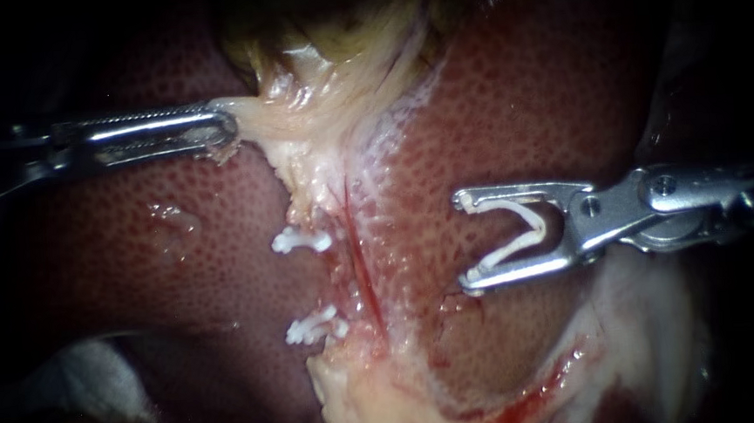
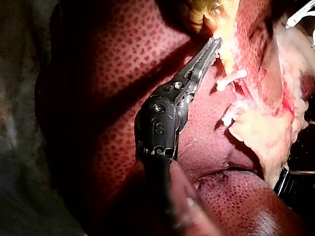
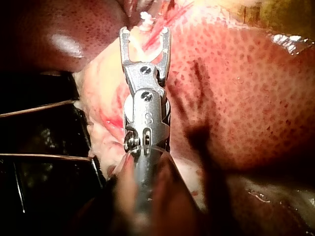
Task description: Clipping first clip right tube
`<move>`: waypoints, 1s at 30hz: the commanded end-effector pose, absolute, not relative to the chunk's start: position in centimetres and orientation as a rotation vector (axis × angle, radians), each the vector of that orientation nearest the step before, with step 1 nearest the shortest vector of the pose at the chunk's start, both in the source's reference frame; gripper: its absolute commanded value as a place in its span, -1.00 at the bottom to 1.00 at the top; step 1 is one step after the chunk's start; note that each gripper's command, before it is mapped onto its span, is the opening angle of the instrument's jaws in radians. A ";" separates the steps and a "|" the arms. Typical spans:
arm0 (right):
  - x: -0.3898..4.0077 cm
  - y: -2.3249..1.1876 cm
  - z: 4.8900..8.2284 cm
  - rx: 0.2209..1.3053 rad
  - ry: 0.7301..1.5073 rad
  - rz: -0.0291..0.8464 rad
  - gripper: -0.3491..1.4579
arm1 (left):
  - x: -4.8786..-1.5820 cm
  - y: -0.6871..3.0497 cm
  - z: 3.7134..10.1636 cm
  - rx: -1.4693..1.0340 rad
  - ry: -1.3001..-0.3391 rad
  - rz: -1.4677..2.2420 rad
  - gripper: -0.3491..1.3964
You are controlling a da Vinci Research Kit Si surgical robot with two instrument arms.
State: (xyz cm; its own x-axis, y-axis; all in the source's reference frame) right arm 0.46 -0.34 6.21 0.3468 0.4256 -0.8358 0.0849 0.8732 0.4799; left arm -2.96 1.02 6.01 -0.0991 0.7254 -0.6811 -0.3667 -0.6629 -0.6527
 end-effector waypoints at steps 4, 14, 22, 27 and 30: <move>0.53 -0.39 6.26 0.485 1.209 0.230 -0.06 | -2.96 1.01 6.02 -1.419 -0.411 1.851 -1.00; 0.82 -0.66 6.76 0.506 1.167 0.258 -0.06 | -2.97 0.99 6.02 -1.416 -0.405 1.851 -1.00; 0.96 -0.82 7.19 0.534 1.124 0.282 -0.06 | -3.00 0.96 5.96 -1.416 -0.407 1.850 -1.00; 1.07 -0.92 7.37 0.553 1.116 0.291 -0.06 | -3.01 0.95 5.96 -1.417 -0.409 1.851 -1.00; 1.12 -0.95 7.45 0.564 1.116 0.295 -0.06 | -3.01 0.95 5.96 -1.417 -0.409 1.851 -1.00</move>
State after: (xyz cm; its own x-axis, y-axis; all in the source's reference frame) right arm 1.14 -0.97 7.48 0.4208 0.4951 -0.7602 0.0535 0.8230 0.5656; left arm -3.01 0.95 5.96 -0.0996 0.7244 -0.6822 -0.3697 -0.6634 -0.6505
